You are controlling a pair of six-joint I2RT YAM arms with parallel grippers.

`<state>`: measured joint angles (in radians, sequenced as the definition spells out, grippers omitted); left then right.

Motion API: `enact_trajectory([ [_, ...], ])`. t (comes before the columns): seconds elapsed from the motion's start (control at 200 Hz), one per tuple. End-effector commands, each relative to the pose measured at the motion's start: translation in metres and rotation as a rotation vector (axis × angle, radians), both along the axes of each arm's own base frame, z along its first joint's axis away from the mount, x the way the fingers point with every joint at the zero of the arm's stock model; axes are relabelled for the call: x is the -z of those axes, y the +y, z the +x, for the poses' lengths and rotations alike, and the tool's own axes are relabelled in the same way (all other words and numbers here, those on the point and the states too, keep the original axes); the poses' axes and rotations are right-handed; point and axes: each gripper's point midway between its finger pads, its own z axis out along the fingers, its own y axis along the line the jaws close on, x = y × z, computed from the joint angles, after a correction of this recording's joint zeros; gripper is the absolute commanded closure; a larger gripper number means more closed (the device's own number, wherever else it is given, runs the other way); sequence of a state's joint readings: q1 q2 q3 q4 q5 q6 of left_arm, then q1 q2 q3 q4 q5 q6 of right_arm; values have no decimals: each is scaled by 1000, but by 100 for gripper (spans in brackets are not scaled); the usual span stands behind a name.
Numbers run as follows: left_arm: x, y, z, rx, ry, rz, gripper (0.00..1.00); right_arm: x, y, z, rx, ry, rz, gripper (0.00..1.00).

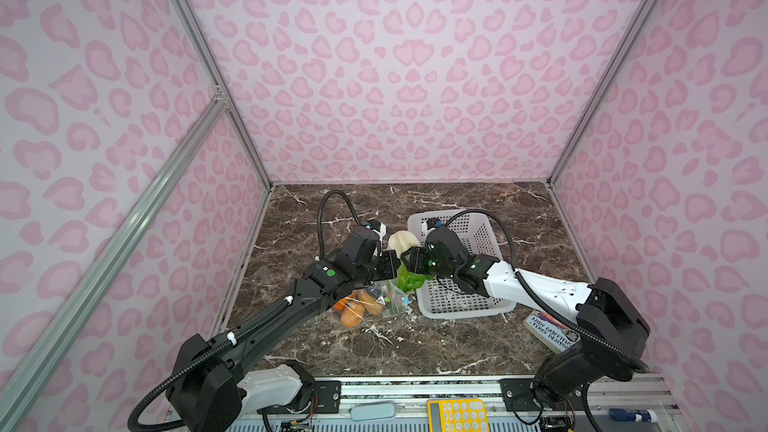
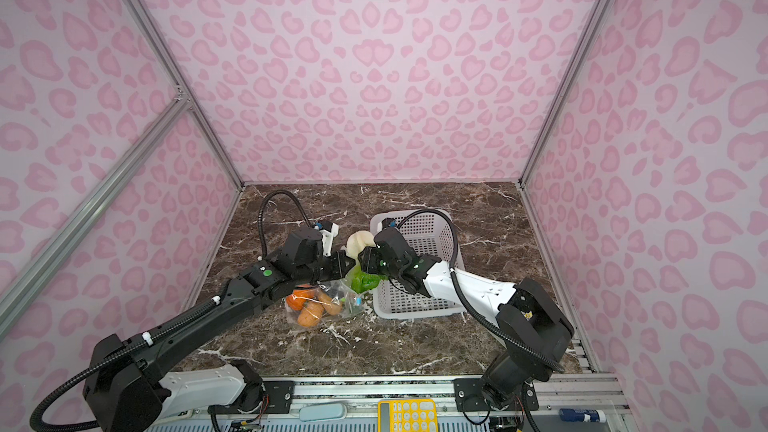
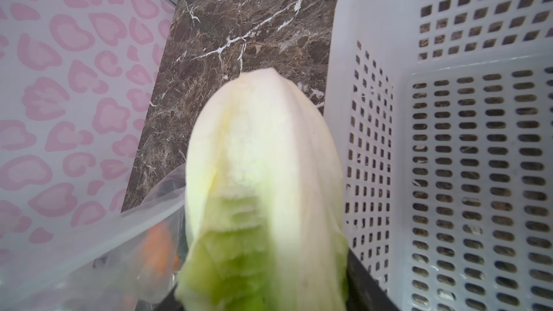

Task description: Place the food in the zip-top bag and seal the zipper

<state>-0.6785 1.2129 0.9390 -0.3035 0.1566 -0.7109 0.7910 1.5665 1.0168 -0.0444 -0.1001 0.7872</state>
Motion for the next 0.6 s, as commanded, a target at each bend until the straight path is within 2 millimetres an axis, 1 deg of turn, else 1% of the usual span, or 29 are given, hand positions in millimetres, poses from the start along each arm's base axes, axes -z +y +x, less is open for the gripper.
enact_trajectory([
  [0.0,-18,7,1,-2,-46,1,97,-1,-3,1,-16,-25,-20,54],
  [0.095,-25,16,1,-14,-58,4,97,-10,-3,3,-25,-39,-2,57],
  [0.17,-24,24,2,-25,-60,25,97,-20,-2,4,-39,-48,35,59],
  [0.295,-20,39,4,-44,-57,74,97,-49,-2,6,-68,-88,91,62],
  [0.38,-21,47,7,-45,-66,100,97,-71,-4,5,-88,-124,110,64],
  [0.475,-30,52,10,-22,-101,120,97,-96,-8,1,-112,-175,119,64],
  [0.595,-50,51,11,53,-176,164,97,-125,-15,-6,-144,-245,108,65],
])
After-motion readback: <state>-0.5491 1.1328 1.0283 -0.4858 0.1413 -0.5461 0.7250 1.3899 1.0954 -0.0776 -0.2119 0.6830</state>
